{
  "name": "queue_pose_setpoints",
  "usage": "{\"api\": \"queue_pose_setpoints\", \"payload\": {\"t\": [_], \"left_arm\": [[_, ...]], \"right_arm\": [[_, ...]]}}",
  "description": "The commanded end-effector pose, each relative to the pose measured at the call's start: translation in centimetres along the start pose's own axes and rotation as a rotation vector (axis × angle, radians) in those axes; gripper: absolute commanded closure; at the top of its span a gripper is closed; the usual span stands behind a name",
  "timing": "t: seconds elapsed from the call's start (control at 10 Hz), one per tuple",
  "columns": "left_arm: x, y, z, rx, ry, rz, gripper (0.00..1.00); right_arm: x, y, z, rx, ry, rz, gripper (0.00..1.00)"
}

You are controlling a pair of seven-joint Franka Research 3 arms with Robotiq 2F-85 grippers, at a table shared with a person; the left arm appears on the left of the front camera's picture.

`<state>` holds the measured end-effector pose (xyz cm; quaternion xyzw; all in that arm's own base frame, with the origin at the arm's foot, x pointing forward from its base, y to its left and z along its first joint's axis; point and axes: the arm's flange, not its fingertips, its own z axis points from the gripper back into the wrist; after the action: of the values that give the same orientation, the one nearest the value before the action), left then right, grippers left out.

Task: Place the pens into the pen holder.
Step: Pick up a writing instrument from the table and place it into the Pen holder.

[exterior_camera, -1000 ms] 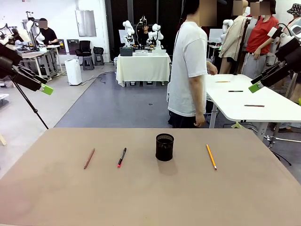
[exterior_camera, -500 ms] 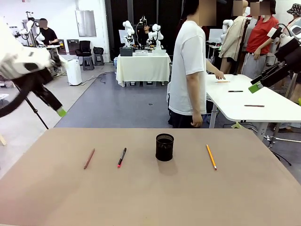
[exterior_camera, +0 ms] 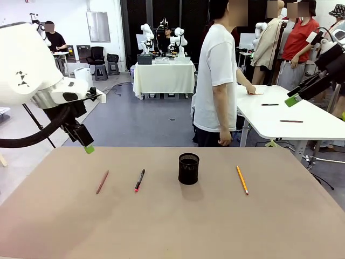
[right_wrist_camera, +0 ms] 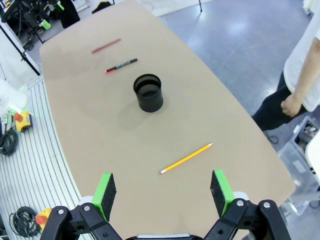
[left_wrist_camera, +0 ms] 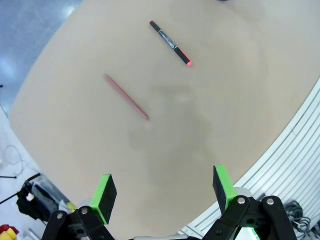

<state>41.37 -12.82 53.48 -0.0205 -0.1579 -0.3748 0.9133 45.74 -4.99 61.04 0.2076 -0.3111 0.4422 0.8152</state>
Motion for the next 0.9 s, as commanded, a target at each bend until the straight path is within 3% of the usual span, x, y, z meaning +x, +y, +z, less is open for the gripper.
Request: {"api": "queue_pose_setpoints", "payload": {"t": [0.0,0.4,0.5,0.7,0.8], "left_arm": [[-0.3,0.6,0.7,0.020,-0.008,0.015,0.00],[-0.2,0.5,0.6,0.005,-0.011,0.010,0.00],[0.5,-0.3,-0.1,-0.014,0.076,0.080,0.00],[2.4,-0.9,-2.5,0.038,0.111,0.137,0.00],[3.4,-1.3,-4.3,0.087,0.175,0.188,0.00]], "right_arm": [[0.1,0.1,0.0,0.005,-0.006,-0.007,0.00],[0.1,0.1,0.0,0.005,-0.006,-0.007,0.00],[0.1,0.1,0.0,0.005,-0.006,-0.007,0.00],[0.1,0.1,0.0,0.005,-0.006,-0.007,0.00],[0.1,0.1,0.0,0.005,-0.006,-0.007,0.00]]}}
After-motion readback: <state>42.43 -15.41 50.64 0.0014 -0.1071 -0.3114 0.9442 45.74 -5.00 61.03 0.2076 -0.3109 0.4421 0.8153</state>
